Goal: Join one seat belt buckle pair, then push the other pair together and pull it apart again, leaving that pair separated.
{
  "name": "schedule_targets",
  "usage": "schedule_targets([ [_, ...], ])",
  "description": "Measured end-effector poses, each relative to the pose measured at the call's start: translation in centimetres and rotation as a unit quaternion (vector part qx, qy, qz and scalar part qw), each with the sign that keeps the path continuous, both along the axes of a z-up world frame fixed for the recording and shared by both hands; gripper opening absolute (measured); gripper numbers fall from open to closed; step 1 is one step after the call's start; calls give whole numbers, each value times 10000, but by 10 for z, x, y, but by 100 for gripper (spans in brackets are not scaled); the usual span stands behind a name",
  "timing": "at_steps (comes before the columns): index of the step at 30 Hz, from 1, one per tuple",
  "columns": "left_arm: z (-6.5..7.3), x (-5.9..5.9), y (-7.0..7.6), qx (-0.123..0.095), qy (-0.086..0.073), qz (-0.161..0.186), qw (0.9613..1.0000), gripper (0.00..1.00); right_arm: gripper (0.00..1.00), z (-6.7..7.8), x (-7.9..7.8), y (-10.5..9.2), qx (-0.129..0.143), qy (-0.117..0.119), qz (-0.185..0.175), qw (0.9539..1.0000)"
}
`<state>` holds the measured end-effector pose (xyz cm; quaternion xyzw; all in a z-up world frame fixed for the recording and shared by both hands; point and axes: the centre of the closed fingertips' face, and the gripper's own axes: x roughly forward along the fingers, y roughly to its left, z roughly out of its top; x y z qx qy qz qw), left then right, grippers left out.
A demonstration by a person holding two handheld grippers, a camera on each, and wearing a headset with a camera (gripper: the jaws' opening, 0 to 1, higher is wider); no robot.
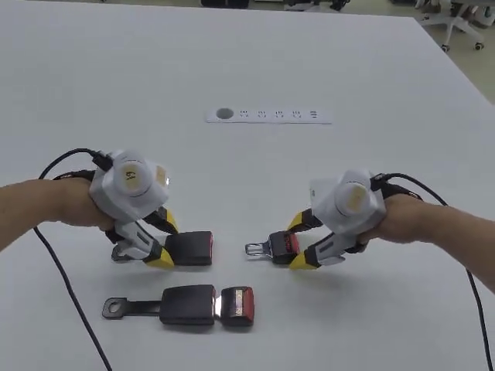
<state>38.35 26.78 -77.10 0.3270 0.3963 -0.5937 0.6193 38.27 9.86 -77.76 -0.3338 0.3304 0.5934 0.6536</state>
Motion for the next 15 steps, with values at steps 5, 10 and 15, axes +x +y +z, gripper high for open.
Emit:
schedule_targets([
  [5, -2, -2, -1, 59, 32, -164, 9998, 34, 32, 1, 0, 1, -15, 2, 14, 10000],
  [10, -2, -3, -2, 34, 49, -226, 9997, 33, 32, -2, 2, 0, -6, -16, 51, 10000],
  [15, -3, -4, -1, 6, 51, -200, 9998, 32, 32, -3, 3, -1, -8, -19, 51, 10000],
])
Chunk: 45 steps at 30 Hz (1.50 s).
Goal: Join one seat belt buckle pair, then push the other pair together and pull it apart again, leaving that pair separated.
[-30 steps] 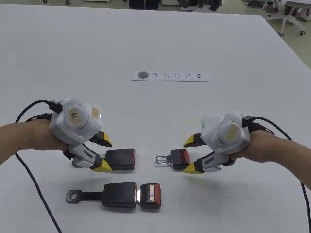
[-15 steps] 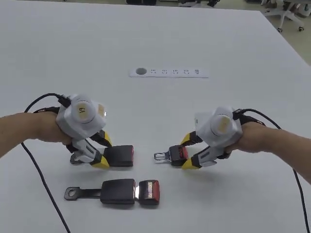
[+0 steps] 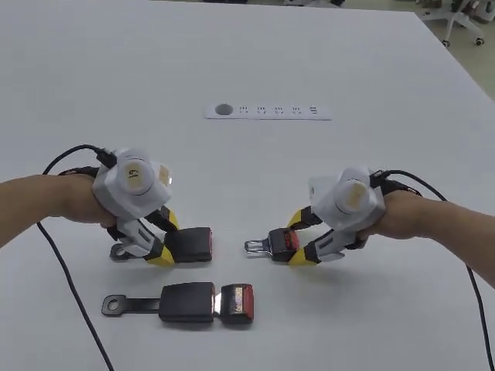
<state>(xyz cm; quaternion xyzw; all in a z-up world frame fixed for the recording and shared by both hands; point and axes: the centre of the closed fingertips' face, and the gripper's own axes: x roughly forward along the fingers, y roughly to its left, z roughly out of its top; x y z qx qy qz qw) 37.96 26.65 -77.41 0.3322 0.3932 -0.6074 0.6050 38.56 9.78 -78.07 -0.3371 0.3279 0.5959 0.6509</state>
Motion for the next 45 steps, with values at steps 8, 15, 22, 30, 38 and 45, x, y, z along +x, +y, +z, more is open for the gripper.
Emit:
schedule_targets([
  [8, -2, -1, -1, 65, 12, -101, 9999, 32, 32, 3, -2, 0, 6, -10, -22, 10000],
  [15, -3, -1, -1, 123, 39, -139, 9998, 32, 31, 2, -2, 0, 16, 5, -74, 10000],
  [22, -3, -1, -1, 99, 35, -94, 9999, 32, 31, 5, -5, 4, 30, 28, -109, 9999],
  [30, -5, 1, 0, 145, 20, -73, 9999, 32, 31, 3, -5, 12, 76, 51, -138, 9999],
  [38, -5, -1, -1, 183, 15, -18, 9998, 32, 31, 3, -6, 21, 139, 57, -178, 9997],
  [45, -5, 0, 0, 202, 22, -22, 9998, 31, 31, 4, -6, 29, 188, 44, -207, 9996],
])
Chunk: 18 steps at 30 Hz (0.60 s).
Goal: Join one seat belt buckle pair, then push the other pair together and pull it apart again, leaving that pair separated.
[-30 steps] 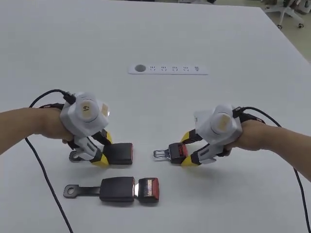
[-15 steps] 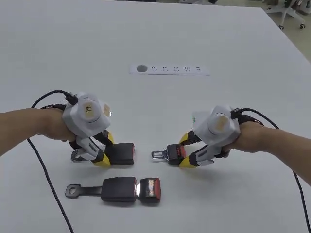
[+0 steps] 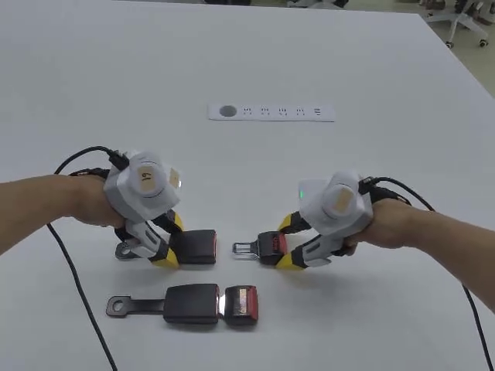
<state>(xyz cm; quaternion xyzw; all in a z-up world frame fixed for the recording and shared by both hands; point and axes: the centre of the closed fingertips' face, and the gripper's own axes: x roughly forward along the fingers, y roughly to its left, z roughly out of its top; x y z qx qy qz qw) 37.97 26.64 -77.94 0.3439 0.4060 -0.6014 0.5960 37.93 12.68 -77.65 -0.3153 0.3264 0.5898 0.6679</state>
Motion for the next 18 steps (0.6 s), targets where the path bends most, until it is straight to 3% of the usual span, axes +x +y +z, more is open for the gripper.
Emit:
schedule_targets([
  [18, 1, -2, -1, 24, 26, 21, 10000, 31, 31, -3, 3, 18, 78, -60, 1, 10000],
])
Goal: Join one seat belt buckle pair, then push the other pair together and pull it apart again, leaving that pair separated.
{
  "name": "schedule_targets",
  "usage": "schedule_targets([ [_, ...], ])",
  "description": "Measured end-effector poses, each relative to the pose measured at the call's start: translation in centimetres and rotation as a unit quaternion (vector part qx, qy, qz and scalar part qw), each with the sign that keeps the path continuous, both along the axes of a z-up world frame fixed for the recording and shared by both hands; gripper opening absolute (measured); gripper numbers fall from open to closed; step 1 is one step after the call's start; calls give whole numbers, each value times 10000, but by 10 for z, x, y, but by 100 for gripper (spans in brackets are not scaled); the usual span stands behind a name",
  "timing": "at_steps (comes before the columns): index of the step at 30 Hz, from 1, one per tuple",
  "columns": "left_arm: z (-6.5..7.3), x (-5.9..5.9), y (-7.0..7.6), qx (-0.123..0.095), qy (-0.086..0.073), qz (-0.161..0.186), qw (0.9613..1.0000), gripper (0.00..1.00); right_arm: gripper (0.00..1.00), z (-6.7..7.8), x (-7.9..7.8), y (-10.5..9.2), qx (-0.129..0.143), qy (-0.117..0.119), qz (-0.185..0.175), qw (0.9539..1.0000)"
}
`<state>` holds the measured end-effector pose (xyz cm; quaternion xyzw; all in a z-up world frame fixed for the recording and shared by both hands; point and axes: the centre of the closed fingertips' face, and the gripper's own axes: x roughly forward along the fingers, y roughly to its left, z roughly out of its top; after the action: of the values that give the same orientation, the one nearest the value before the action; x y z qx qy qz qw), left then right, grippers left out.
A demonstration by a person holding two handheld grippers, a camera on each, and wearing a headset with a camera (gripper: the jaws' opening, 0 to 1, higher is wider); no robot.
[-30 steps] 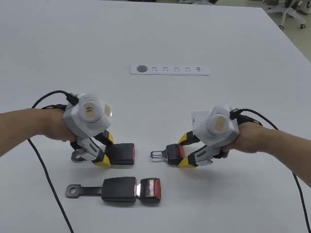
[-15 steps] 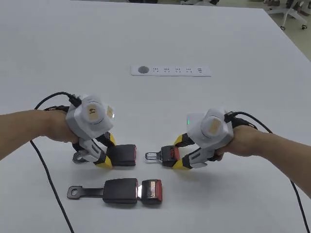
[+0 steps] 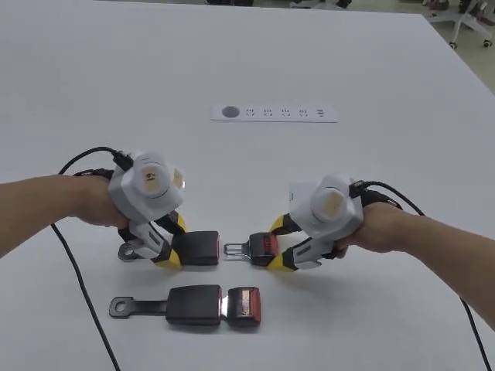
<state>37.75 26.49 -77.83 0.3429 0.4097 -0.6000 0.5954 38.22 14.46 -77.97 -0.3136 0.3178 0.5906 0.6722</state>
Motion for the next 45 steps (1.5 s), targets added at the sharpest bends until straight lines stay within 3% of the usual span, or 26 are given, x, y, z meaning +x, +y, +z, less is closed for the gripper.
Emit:
schedule_targets([
  [24, -1, 2, 2, 3, 15, 18, 10000, 31, 31, 4, -2, 20, 111, -8, -16, 9999],
  [45, -1, 2, 2, -89, -25, 55, 9999, 31, 31, 4, -3, 26, 201, -42, -60, 9998],
])
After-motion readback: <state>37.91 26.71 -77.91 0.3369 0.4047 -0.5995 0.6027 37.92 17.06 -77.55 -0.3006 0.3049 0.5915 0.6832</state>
